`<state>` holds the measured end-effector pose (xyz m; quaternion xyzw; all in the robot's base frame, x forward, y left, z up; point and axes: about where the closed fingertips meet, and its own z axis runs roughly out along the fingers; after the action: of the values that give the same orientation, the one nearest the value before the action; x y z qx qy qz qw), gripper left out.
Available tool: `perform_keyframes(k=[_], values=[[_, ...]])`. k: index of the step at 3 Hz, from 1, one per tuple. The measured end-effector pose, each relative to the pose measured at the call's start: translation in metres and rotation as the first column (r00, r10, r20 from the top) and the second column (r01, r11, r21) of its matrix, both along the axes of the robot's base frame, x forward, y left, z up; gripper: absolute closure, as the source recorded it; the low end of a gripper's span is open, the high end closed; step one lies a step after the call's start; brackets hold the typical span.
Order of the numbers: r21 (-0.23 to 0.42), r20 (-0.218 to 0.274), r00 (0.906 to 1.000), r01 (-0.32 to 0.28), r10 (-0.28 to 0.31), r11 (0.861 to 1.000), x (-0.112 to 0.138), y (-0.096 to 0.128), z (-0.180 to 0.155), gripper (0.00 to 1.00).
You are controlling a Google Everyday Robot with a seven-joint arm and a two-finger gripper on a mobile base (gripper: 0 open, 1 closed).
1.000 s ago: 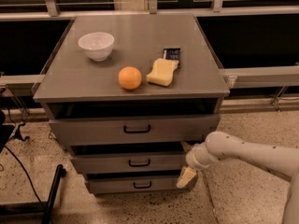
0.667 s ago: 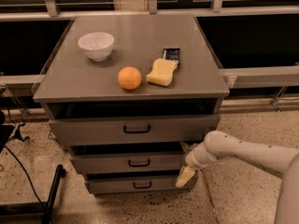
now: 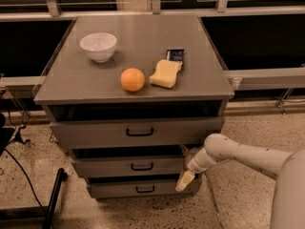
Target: Open middle drawer
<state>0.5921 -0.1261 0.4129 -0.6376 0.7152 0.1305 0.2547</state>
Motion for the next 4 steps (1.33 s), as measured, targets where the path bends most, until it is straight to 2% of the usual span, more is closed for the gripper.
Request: perform_keyframes(k=[1, 2, 3, 4], values=[[0.000, 0.000, 1.0000, 0.000, 0.000, 1.000, 0.000, 0.000, 0.000, 0.00], [0.026, -0.112, 0.9935, 0.022, -0.019, 0.999, -0.022, 0.005, 0.004, 0.00], [0.026, -0.112, 0.9935, 0.022, -0.019, 0.999, -0.022, 0.005, 0.006, 0.00], [0.031, -0.283, 0.9586, 0.043, -0.032, 0.999, -0.055, 0.005, 0.023, 0.00]])
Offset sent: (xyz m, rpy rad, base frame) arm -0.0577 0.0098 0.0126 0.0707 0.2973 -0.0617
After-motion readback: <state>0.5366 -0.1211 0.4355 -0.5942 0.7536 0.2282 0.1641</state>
